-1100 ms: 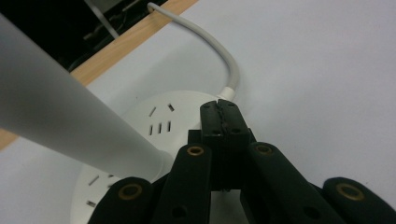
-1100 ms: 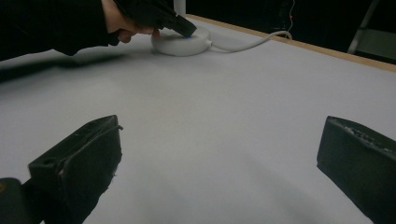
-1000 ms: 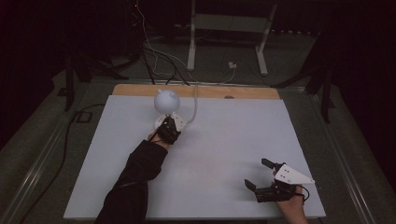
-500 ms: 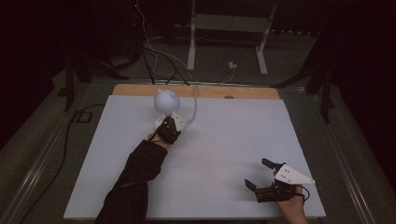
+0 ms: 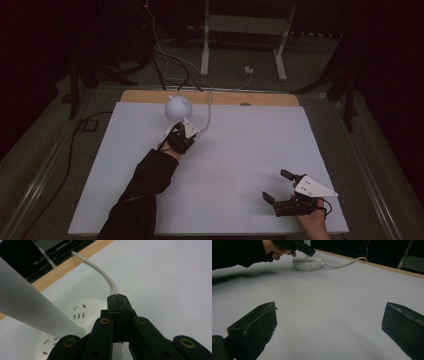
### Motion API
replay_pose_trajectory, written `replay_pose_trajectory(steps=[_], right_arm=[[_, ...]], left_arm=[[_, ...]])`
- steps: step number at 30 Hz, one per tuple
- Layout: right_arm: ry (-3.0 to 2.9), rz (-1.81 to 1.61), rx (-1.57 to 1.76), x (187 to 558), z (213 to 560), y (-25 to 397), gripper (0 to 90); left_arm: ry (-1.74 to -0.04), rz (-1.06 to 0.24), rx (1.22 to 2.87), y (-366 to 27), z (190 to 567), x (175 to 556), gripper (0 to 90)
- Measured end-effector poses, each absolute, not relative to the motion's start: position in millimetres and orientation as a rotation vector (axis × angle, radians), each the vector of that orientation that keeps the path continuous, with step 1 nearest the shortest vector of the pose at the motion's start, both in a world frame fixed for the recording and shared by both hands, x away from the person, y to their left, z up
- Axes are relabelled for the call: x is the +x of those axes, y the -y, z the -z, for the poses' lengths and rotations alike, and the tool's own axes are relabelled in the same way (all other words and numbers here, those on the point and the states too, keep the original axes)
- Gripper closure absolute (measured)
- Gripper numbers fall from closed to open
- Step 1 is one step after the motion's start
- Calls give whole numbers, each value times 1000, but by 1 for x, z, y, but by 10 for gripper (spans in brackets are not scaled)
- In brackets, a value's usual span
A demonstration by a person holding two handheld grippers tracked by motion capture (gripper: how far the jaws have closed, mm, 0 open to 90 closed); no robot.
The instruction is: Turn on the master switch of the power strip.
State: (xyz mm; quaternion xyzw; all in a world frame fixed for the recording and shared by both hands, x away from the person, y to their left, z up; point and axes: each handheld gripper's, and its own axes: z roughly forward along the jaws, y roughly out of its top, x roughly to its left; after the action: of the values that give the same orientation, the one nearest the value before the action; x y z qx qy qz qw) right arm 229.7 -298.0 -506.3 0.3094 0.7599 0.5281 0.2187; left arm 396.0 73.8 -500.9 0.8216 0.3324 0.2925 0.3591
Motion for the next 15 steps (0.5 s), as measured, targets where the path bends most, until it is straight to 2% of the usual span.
replay_pose_trajectory(steps=[11,13,15], right_arm=[[-2095,-1467,853,230,505,298,0],[-2094,-1466,853,230,505,298,0],[-2094,-1467,854,230,505,299,0]], left_arm=[[-869,-663,2097,-79,487,390,900],[-860,-654,2104,-79,486,388,834],[-855,-632,2104,-80,485,387,833]])
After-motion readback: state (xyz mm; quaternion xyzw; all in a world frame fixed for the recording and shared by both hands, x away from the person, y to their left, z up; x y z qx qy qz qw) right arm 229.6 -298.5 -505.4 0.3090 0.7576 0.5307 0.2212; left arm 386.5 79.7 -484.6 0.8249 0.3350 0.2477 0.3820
